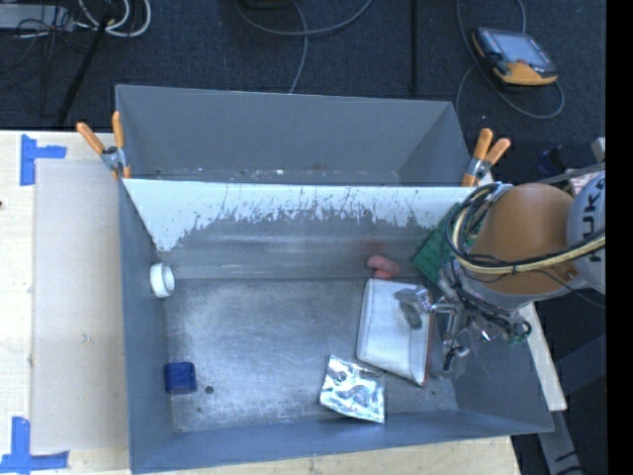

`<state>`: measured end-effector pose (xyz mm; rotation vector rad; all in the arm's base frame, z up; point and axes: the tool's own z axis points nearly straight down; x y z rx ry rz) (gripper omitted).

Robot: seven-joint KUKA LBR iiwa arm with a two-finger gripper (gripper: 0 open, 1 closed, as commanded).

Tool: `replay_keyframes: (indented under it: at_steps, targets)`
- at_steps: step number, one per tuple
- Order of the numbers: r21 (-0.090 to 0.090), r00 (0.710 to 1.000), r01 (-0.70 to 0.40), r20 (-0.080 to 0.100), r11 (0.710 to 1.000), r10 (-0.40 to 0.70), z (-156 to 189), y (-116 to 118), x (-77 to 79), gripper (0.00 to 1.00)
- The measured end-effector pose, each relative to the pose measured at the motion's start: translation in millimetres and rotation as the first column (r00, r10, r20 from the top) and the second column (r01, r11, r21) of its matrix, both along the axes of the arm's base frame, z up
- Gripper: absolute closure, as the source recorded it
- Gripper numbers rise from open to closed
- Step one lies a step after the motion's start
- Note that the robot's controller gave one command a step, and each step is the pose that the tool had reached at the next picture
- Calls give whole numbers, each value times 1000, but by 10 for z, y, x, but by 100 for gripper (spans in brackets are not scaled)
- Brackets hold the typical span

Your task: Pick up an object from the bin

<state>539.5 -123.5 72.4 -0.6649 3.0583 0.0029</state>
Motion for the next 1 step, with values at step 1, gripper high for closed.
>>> replay_keyframes:
  at_steps: [1]
  targets:
    - [-7,989,-150,1,989,150,13,117,-410,0]
